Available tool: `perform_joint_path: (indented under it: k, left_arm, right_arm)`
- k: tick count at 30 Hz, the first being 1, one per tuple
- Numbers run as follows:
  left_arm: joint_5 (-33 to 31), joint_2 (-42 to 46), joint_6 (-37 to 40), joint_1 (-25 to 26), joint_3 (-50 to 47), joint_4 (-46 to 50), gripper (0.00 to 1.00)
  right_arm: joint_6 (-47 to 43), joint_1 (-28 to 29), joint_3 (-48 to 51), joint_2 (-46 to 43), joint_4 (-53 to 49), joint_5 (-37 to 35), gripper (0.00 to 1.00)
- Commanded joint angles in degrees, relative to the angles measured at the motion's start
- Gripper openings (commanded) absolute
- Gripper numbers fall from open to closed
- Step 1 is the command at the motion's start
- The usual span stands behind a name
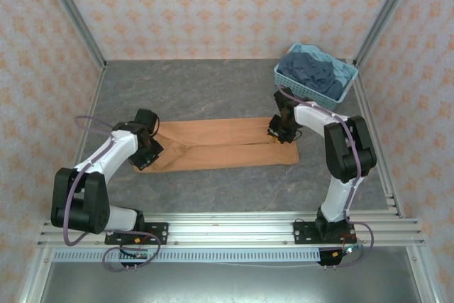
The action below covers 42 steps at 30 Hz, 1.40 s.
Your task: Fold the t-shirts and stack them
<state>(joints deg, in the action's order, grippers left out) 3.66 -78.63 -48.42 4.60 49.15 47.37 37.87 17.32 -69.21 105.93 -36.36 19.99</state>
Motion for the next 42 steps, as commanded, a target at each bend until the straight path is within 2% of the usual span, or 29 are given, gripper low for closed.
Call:
perform_joint_path:
  k: [1, 6, 12, 15, 18, 20, 22, 25, 29, 34, 37, 40, 42]
  left_arm:
    - [-5.56, -1.03, 3.7, -0.37, 3.24, 4.32, 0.0]
    - [-6.39, -5.44, 5.71, -1.15, 5.19, 4.3, 0.0]
    - [-12.33, -12.88, 9.54, -2.96, 7.53, 1.09, 0.01]
    - [-14.47, -15.71, 11.72, -3.11, 9.29, -1.21, 0.05]
    - [-14.6, -18.25, 12.48, -3.11, 11.42, -1.15, 0.18]
    - [-15.79, -18.52, 12.02, -3.11, 12.52, 0.28, 0.36]
    - [-16.9, -16.43, 11.19, -3.11, 12.59, 1.9, 0.49]
    - [-16.78, -9.4, 9.62, -3.11, 10.43, 4.36, 0.59]
    - [-10.02, 0.92, 5.37, -3.19, 4.13, 5.86, 0.61]
    - [1.95, 8.22, -4.03, -1.51, -1.38, 2.22, 0.58]
    - [5.93, 7.83, -12.0, 2.72, -2.46, -2.0, 0.49]
    - [7.24, 3.92, -17.32, 4.43, -2.41, -5.68, 0.42]
    - [7.0, 0.98, -20.13, 4.45, -1.79, -7.37, 0.39]
  right_arm:
    - [-0.6, -0.01, 0.13, 0.36, -0.7, -0.74, 0.21]
    - [-0.6, -0.03, -0.14, 0.59, -0.85, -0.65, 0.2]
    - [-0.56, -0.02, 0.54, -0.14, -0.65, -0.64, 0.2]
    - [-0.99, -0.06, 1.37, -1.23, -0.32, -1.09, 0.21]
    - [-1.6, -0.06, 2.1, -2.88, -0.22, -1.74, 0.22]
    - [-2.15, -0.07, 2.65, -4.55, -1.02, -3.01, 0.25]
    - [-2.7, -0.15, 3.85, -6.95, -1.92, -4.97, 0.29]
    - [-3.15, -0.73, 7.4, -12.4, -3.19, -7.91, 0.37]
    - [-2.97, -2.13, 13.96, -20.06, -3.49, -8.58, 0.45]
    - [-4.37, -5.94, 17.34, -23.57, -2.5, -8.66, 0.48]
    - [-8.28, -6.52, 12.44, -19.78, -1.21, -8.56, 0.38]
    - [-11.49, -6.06, 5.27, -13.26, 0.79, -6.07, 0.24]
    - [-13.13, -5.06, 0.53, -8.87, 1.33, -6.2, 0.23]
